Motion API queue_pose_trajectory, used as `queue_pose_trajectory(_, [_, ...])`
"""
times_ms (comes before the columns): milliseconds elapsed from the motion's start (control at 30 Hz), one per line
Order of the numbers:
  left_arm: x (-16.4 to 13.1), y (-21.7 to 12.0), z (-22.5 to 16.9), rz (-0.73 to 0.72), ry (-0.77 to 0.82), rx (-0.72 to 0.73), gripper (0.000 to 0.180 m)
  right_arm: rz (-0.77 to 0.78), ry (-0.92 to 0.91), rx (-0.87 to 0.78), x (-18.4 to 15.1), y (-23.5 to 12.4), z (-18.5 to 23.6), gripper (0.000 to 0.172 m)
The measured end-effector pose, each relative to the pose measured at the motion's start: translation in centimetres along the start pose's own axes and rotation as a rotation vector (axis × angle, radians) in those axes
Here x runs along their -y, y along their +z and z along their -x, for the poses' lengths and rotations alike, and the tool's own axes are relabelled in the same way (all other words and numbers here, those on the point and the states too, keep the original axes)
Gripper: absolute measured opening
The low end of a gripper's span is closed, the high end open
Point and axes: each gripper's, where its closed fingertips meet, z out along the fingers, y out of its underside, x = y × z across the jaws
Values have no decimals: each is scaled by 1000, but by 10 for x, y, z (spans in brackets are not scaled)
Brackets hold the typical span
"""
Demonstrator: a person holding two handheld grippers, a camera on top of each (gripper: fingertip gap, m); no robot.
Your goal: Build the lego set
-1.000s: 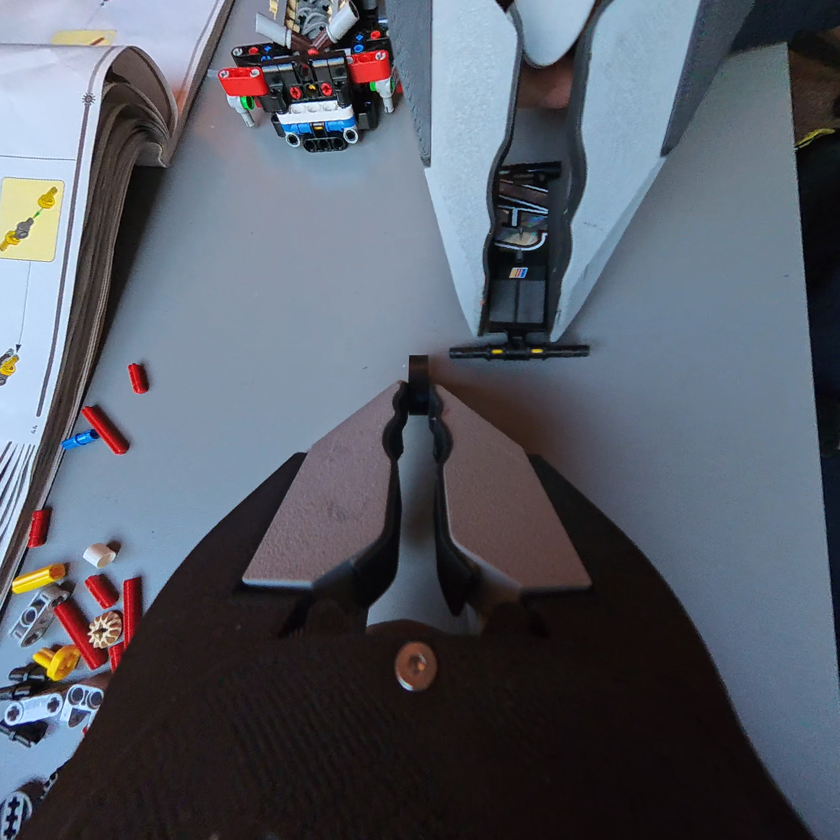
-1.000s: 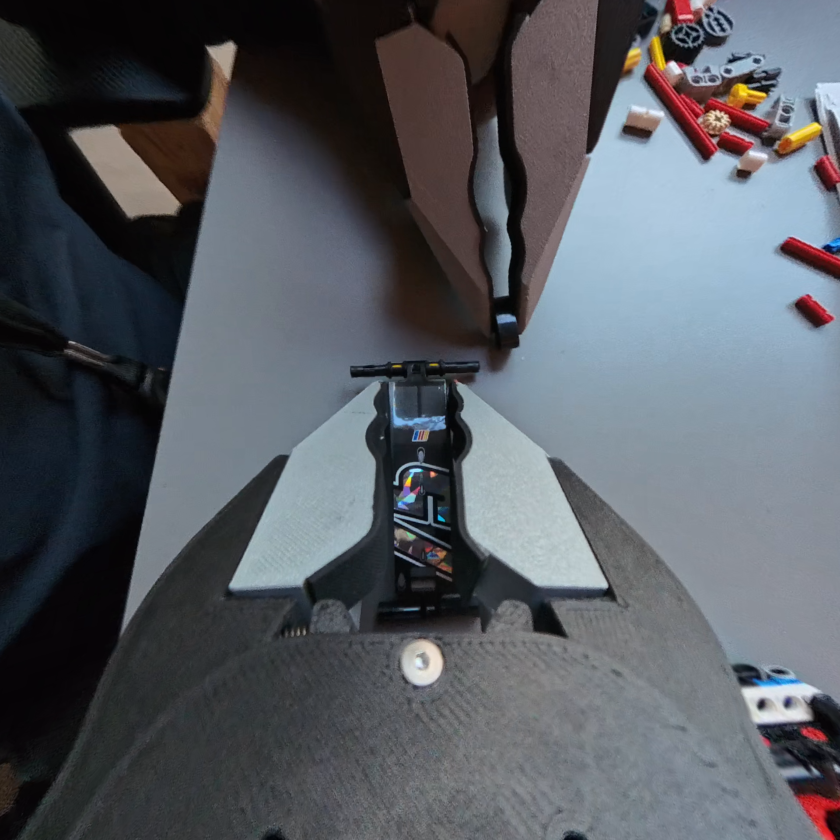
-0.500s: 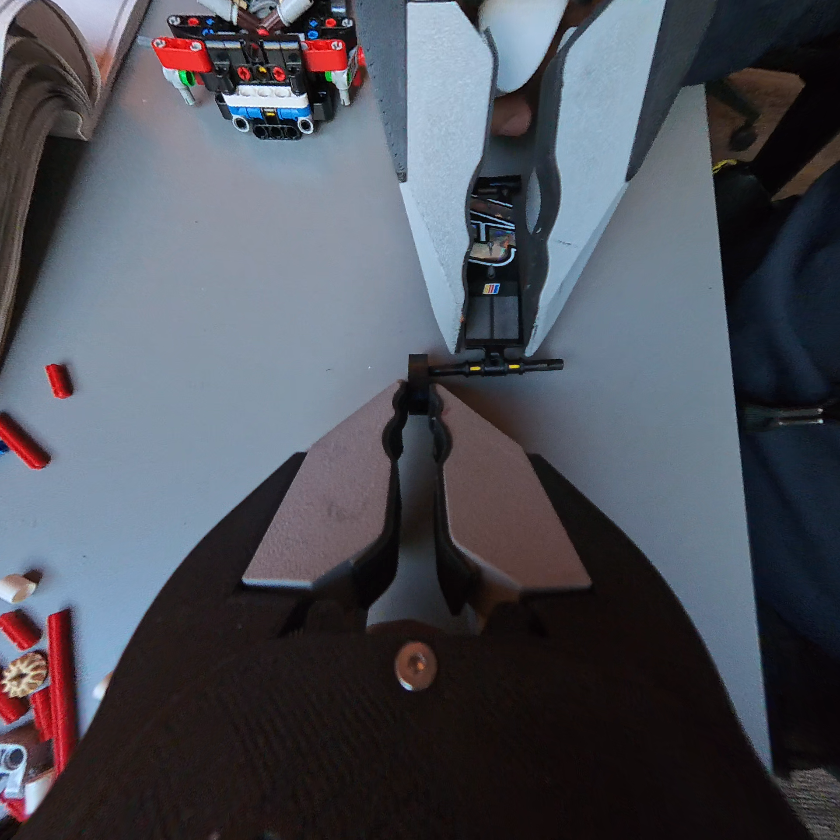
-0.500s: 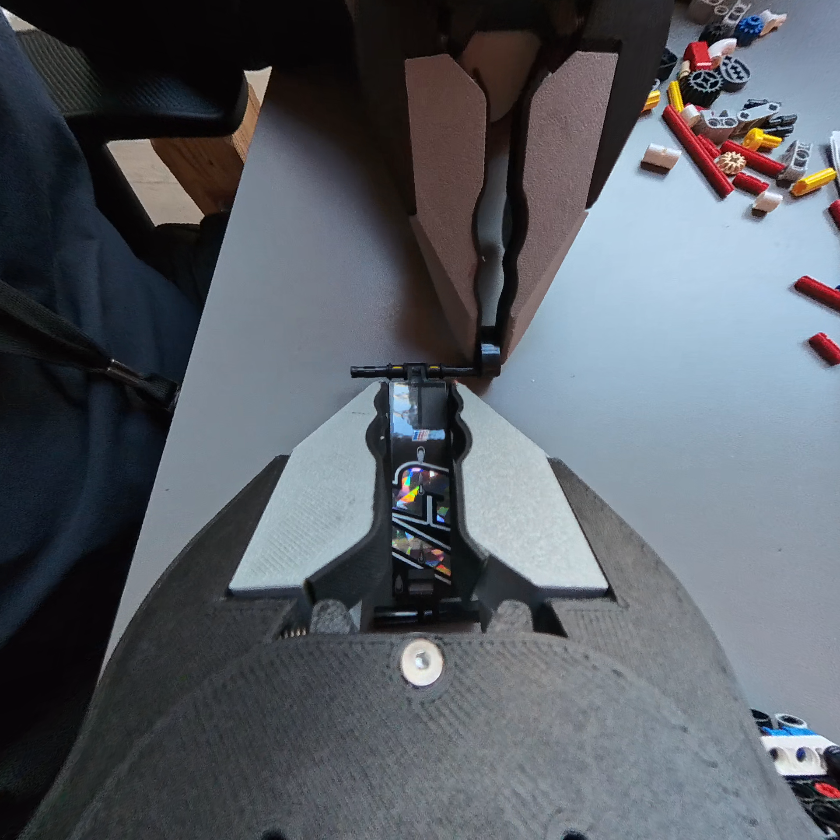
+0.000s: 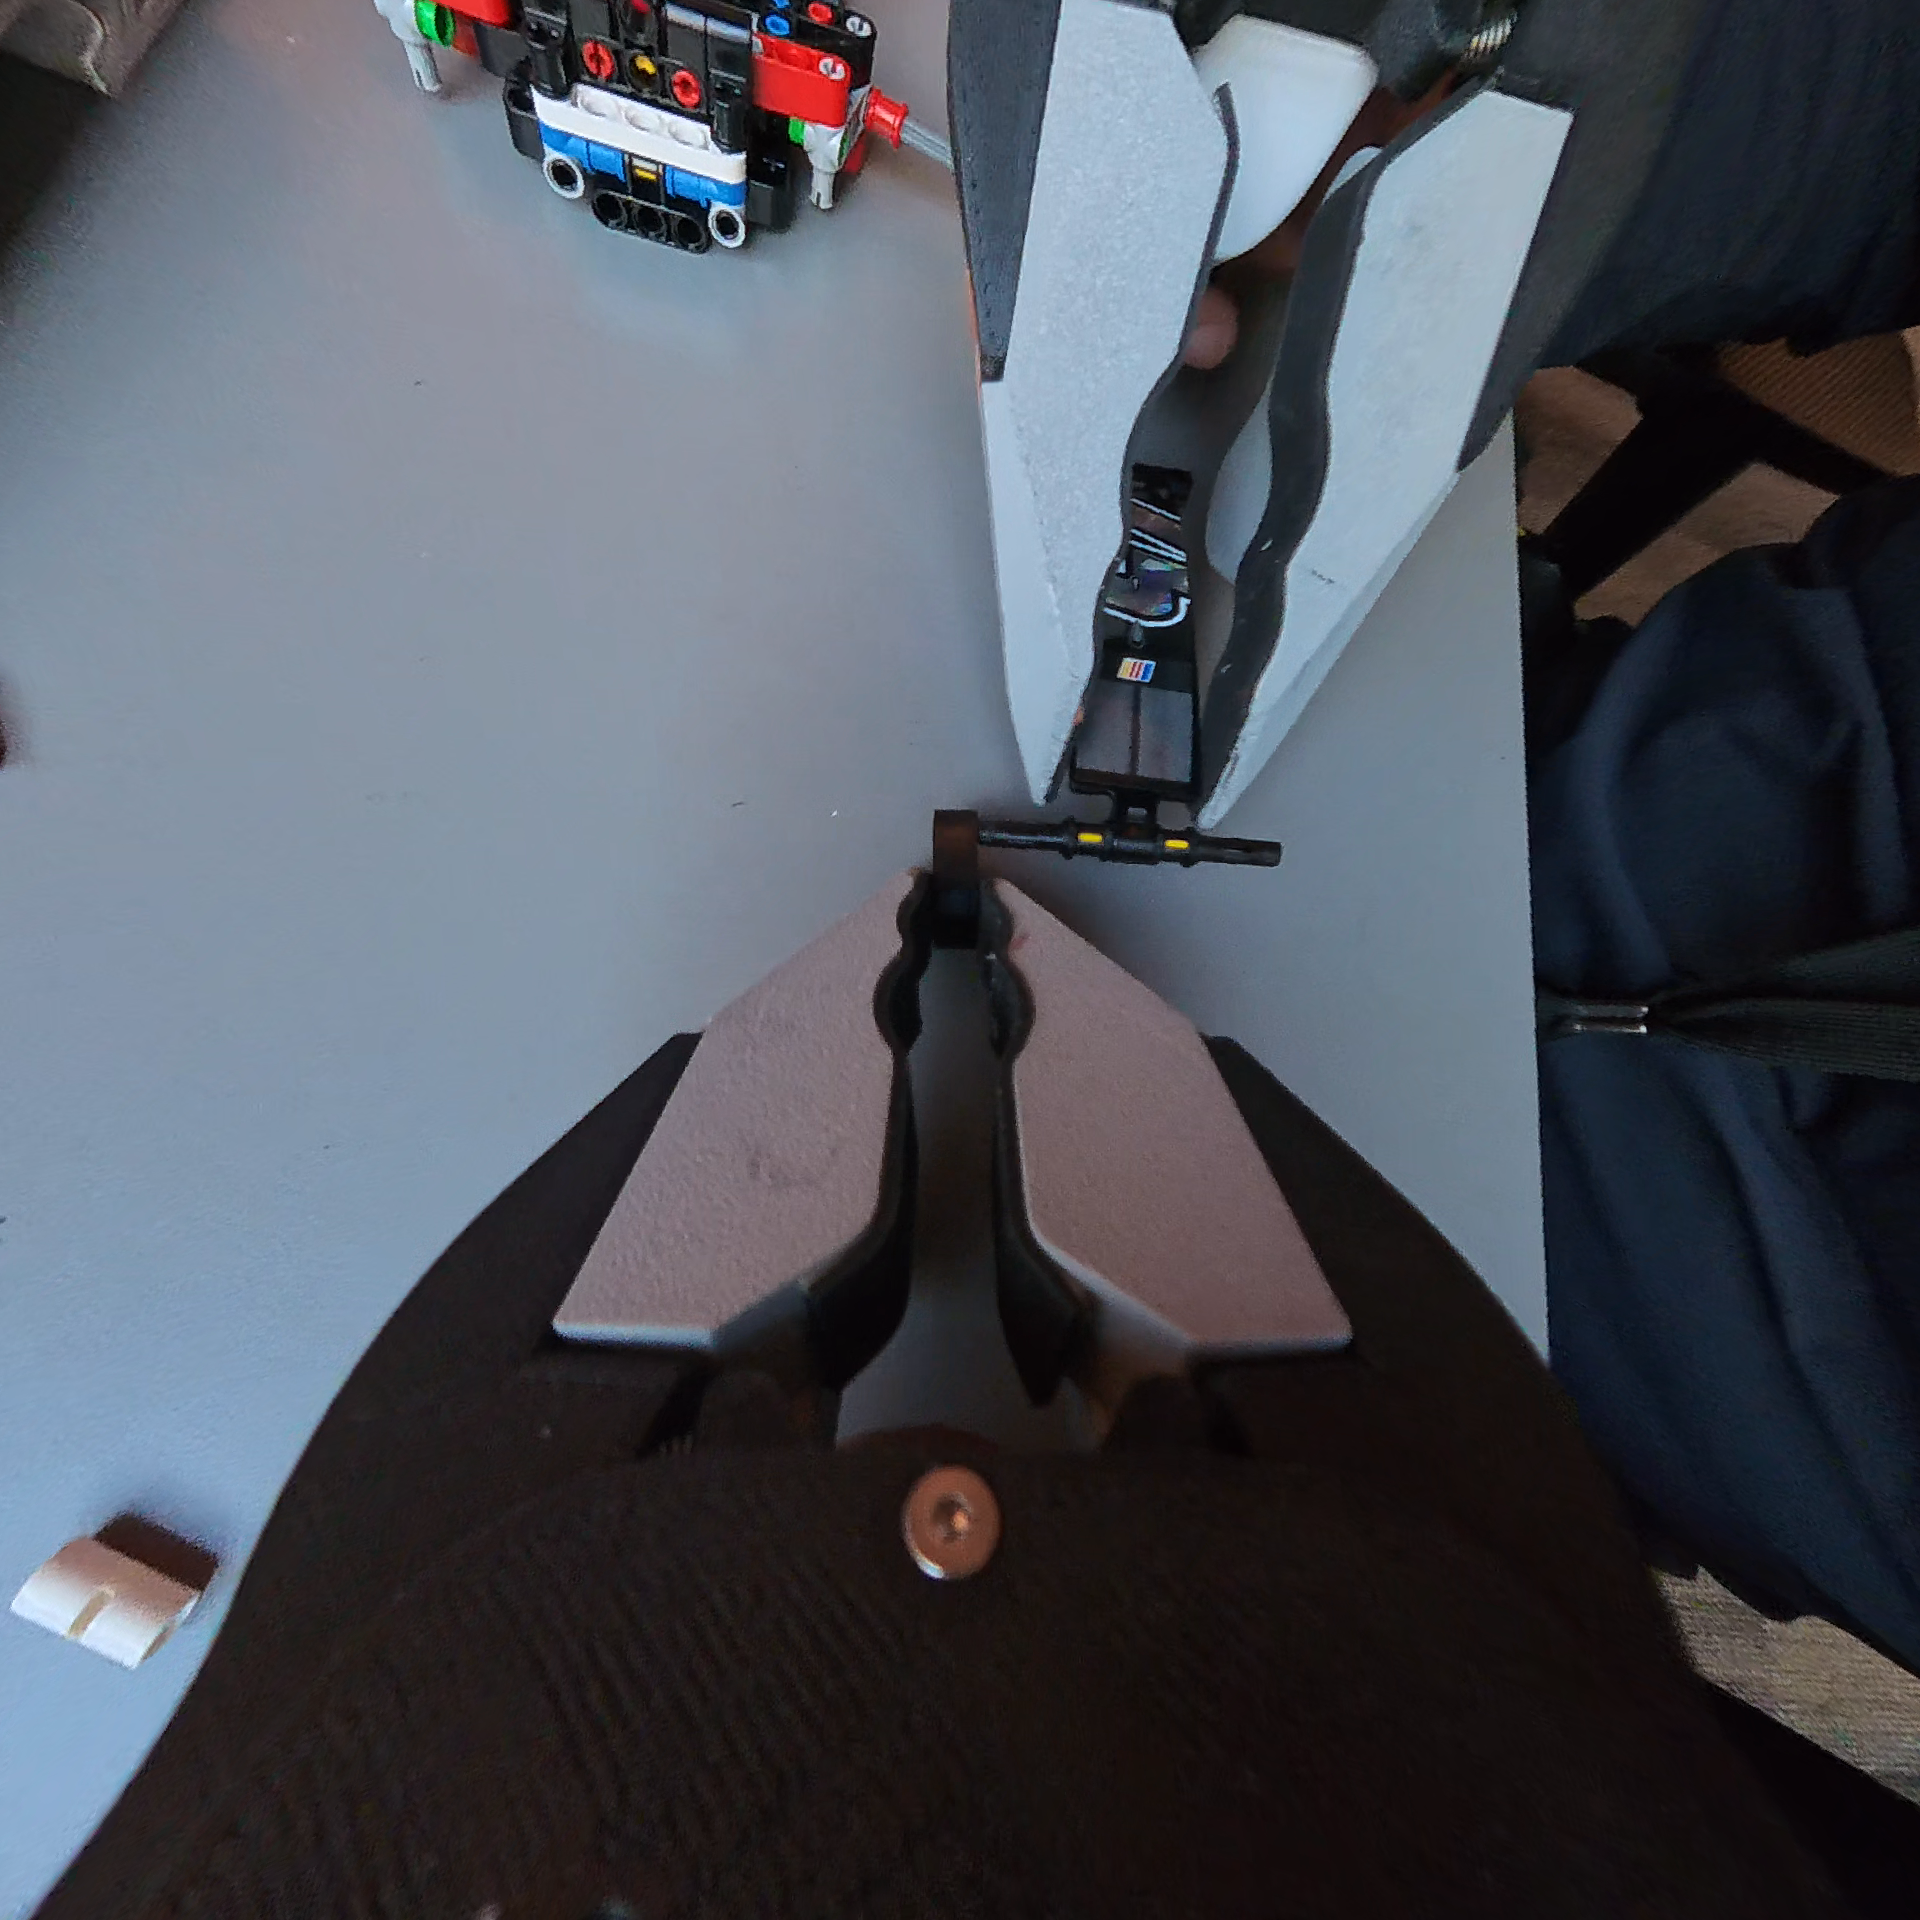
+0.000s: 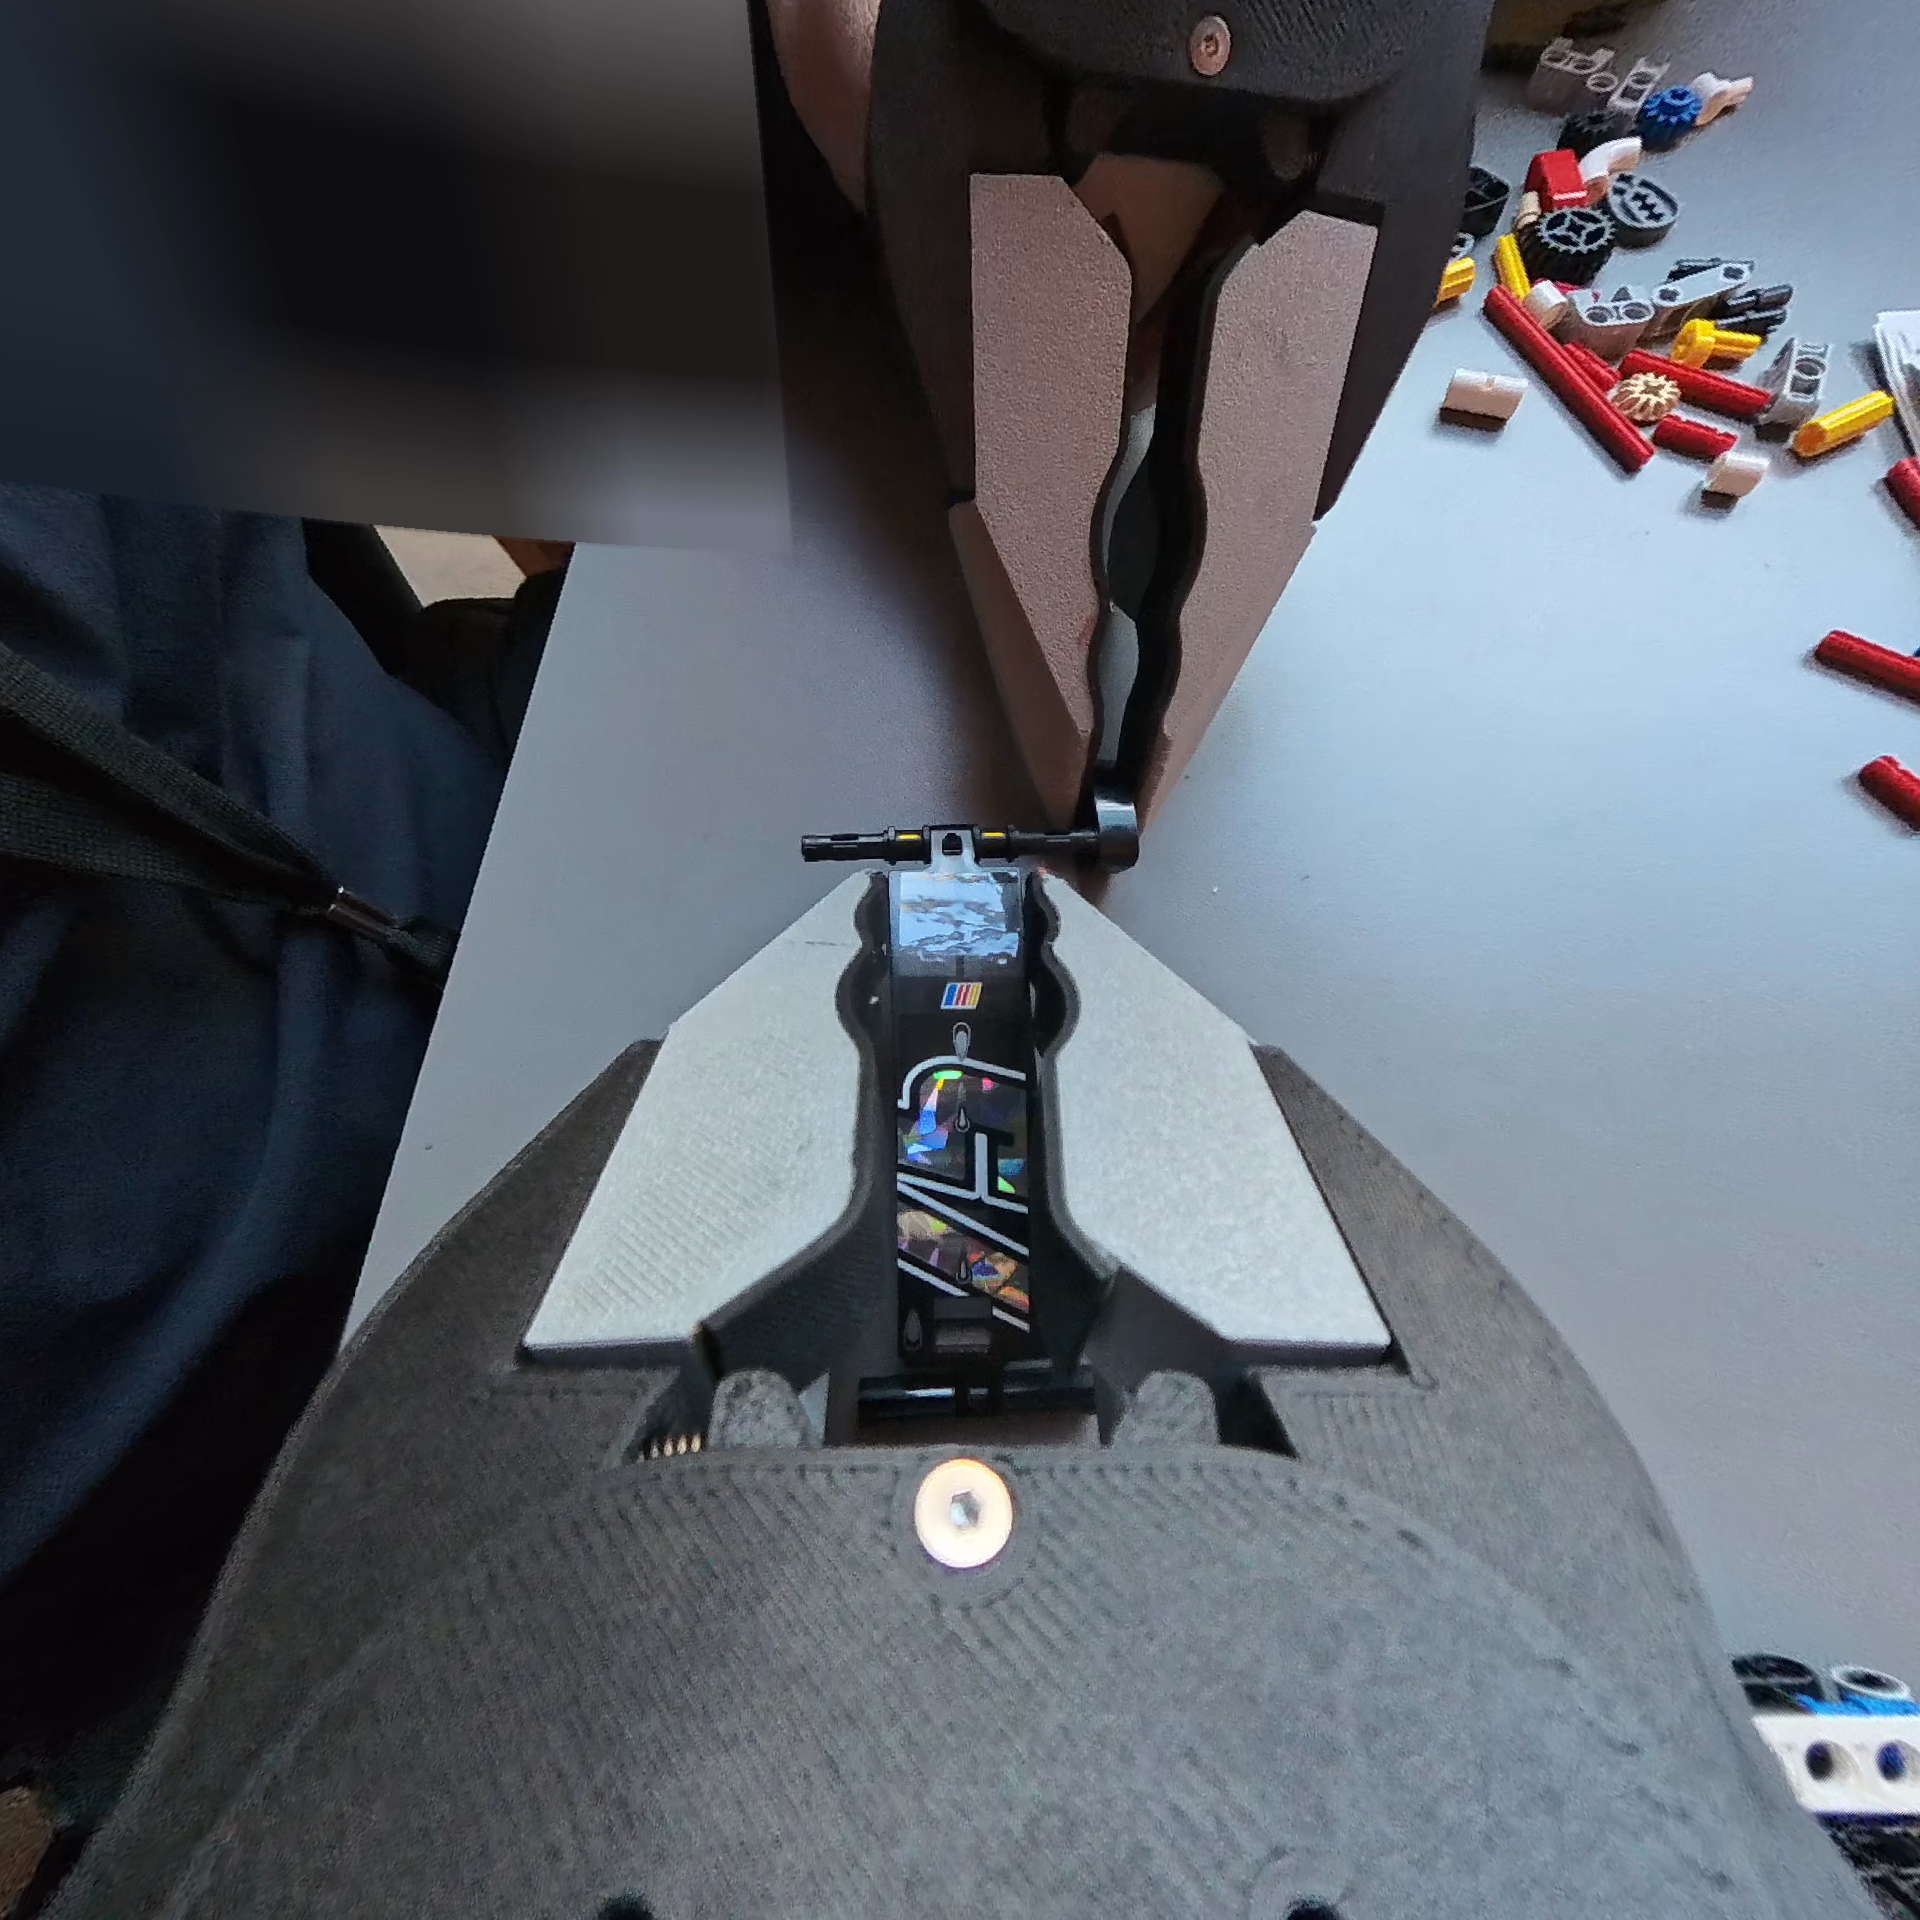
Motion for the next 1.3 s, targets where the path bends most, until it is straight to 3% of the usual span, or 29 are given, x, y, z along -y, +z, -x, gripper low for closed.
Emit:
queue_pose_trajectory(400, [-1,0,-4,0,-35,-41,5,-8,56,50,0,-1,2,23])
queue_pose_trajectory(633, [-4,-2,-9,1,-91,-103,5,-37,232,154,6,0,6,23])
queue_pose_trajectory(800, [-7,-4,-15,16,-100,-163,6,-32,217,186,6,1,12,23])
queue_pose_trajectory(1033, [-7,-5,-16,18,-156,-210,6,30,77,48,0,10,12,24])
queue_pose_trajectory(1300, [-9,-4,-18,25,-51,-158,6,-66,328,255,11,0,15,23])
